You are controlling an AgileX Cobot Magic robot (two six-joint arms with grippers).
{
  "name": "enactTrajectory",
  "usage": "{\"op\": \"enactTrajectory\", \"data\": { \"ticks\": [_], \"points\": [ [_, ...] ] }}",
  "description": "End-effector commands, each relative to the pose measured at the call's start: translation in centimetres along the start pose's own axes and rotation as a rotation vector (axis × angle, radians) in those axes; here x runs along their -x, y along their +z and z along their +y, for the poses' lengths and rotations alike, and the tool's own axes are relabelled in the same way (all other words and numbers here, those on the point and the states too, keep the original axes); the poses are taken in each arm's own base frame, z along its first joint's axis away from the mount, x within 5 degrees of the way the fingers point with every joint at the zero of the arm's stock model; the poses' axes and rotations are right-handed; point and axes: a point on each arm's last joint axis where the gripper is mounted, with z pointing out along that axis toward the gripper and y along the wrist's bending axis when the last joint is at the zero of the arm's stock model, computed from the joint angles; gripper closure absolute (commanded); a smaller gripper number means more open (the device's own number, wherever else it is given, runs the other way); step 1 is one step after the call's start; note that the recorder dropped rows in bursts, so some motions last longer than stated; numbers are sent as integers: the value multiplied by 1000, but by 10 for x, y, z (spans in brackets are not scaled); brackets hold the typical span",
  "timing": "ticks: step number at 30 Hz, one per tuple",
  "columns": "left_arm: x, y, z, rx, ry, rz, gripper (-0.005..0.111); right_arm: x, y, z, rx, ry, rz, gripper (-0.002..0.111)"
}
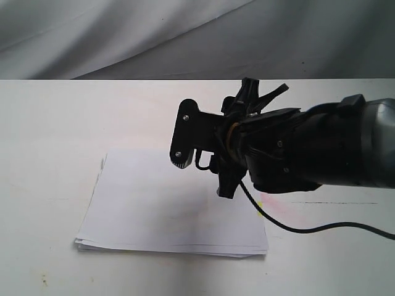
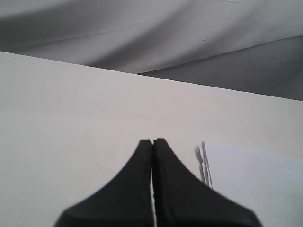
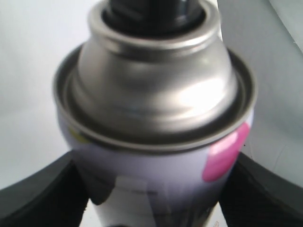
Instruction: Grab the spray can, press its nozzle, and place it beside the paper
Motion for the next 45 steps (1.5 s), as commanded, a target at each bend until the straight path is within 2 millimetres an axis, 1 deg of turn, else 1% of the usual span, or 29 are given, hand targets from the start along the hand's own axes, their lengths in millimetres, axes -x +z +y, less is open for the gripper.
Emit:
{"op": "enactTrajectory", "data": {
  "ticks": [1, 13, 16, 21, 25, 28, 30, 33, 34, 36, 38, 39, 40, 41, 43, 45],
  "points": [
    [-1, 0, 0, -5, 0, 0, 107, 2, -3, -6, -28, -8, -12, 108],
    [-1, 0, 0, -6, 0, -3, 107, 2, -3, -6, -31, -12, -13, 108],
    [2, 0, -1, -19, -14, -37, 107, 2, -3, -6, -31, -12, -13, 108],
    [11, -1, -3, -64, -333, -127, 107, 2, -3, -6, -31, -12, -13, 108],
    [10, -1, -3, -65, -415, -120, 107, 2, -3, -6, -31, -12, -13, 108],
    [11, -1, -3, -78, -614, -116, 107, 2, -3, -6, -31, -12, -13, 108],
    [8, 0, -3, -65, -648, -76, 107, 2, -3, -6, -31, -12, -13, 108],
    [25, 2, -9, -62, -625, -14, 107, 3, -3, -6, -29, -13, -17, 108],
    [34, 3, -11, -66, -609, 12, 107, 3, -3, -6, -27, -13, -21, 108],
    [54, 5, -18, -84, -544, 48, 107, 3, -3, -6, -25, -13, -23, 108],
    [82, 8, -28, -113, -459, 73, 107, 3, -3, -6, -25, -13, -23, 108],
    [93, 12, -32, -119, -422, 98, 107, 3, -3, -6, -25, -13, -23, 108],
    [111, 16, -37, -124, -385, 108, 107, 3, -3, -6, -25, -13, -23, 108],
    [124, 23, -41, -119, -344, 136, 107, 3, -3, -5, -24, -13, -25, 108],
    [145, 38, -47, -106, -262, 197, 107, 4, -3, -5, -24, -13, -26, 108],
    [168, 57, -55, -109, -192, 242, 107, 4, -3, -5, -24, -13, -26, 108]
  ]
}}
